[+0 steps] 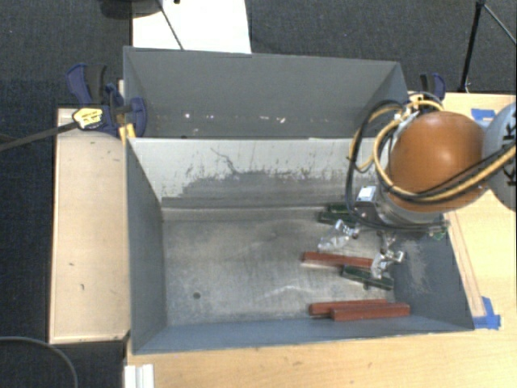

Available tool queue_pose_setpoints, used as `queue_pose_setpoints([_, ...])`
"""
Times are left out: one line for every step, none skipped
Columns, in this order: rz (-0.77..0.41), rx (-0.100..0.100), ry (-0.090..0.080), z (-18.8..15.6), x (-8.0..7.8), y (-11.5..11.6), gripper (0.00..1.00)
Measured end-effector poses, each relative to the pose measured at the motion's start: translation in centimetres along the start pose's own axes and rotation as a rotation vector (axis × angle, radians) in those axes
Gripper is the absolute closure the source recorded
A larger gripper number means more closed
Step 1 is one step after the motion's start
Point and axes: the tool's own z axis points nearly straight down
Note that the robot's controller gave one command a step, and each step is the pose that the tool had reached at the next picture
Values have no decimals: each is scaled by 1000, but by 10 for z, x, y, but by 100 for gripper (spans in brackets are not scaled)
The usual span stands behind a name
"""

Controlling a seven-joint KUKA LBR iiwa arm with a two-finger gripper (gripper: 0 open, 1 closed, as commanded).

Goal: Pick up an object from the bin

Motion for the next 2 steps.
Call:
queue_pose_setpoints([68, 6, -3, 50, -6, -22, 100])
queue_pose_setpoints([67, 7, -7, 53, -7, -21, 0])
